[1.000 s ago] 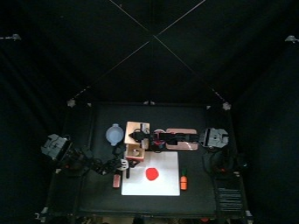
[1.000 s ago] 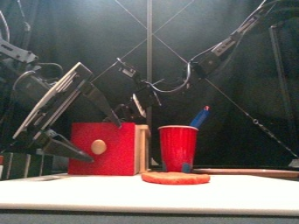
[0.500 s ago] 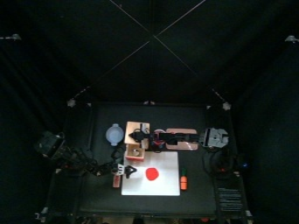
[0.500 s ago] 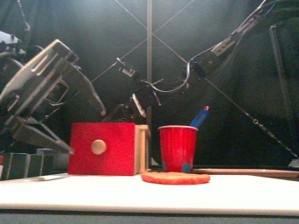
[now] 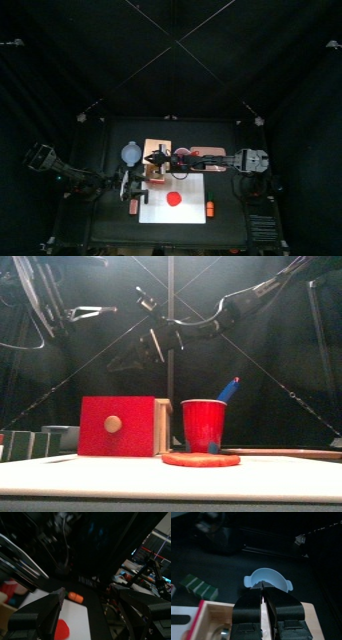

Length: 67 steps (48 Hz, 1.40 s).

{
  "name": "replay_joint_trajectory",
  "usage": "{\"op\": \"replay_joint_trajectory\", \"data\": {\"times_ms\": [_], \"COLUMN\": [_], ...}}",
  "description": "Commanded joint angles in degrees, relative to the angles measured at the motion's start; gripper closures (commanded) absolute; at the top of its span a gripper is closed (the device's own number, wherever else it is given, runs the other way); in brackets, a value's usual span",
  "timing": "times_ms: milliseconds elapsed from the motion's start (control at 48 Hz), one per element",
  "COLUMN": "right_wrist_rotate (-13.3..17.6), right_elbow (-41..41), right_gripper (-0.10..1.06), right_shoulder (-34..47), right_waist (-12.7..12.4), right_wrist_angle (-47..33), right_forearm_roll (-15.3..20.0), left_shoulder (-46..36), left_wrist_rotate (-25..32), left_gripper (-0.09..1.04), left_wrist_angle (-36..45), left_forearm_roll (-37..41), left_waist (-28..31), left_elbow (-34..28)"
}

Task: Get the cutter from the drawer then cut the dough then place the extra dough in the bowl
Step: Place the cutter on the board

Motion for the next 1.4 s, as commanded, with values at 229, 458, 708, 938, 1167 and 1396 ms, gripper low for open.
{"op": "replay_joint_trajectory", "data": {"times_ms": [229, 458, 708, 938, 1167, 1396], "right_wrist_rotate": [0.26, 0.26, 0.26, 0.26, 0.0, -0.53], "right_elbow": [0.0, 0.0, -0.09, -1.14, -2.46, -3.25], "right_gripper": [0.51, 0.2, 0.19, 0.19, 0.21, 0.45], "right_shoulder": [-2.2, -0.35, 1.14, 2.9, 4.39, 4.39], "right_waist": [1.58, 2.99, 2.9, 2.55, 1.93, 2.11], "right_wrist_angle": [13.8, 14.77, 16.88, 16.88, 18.72, 19.07], "right_forearm_roll": [7.21, 7.29, 7.29, 7.29, 6.59, 6.5], "left_shoulder": [-2.55, -2.99, -2.99, -2.99, -2.99, -2.99], "left_wrist_rotate": [3.43, 4.31, 4.04, 3.87, 3.69, 3.69], "left_gripper": [-0.08, -0.08, -0.08, -0.08, -0.08, -0.08], "left_wrist_angle": [0.35, 0.35, 0.26, 0.35, 0.35, 0.7], "left_forearm_roll": [2.99, 3.6, 3.52, 3.43, 2.46, 0.7], "left_waist": [3.87, 4.57, 4.83, 4.83, 4.83, 4.83], "left_elbow": [1.76, 2.55, 3.6, 3.87, 4.04, 4.48]}}
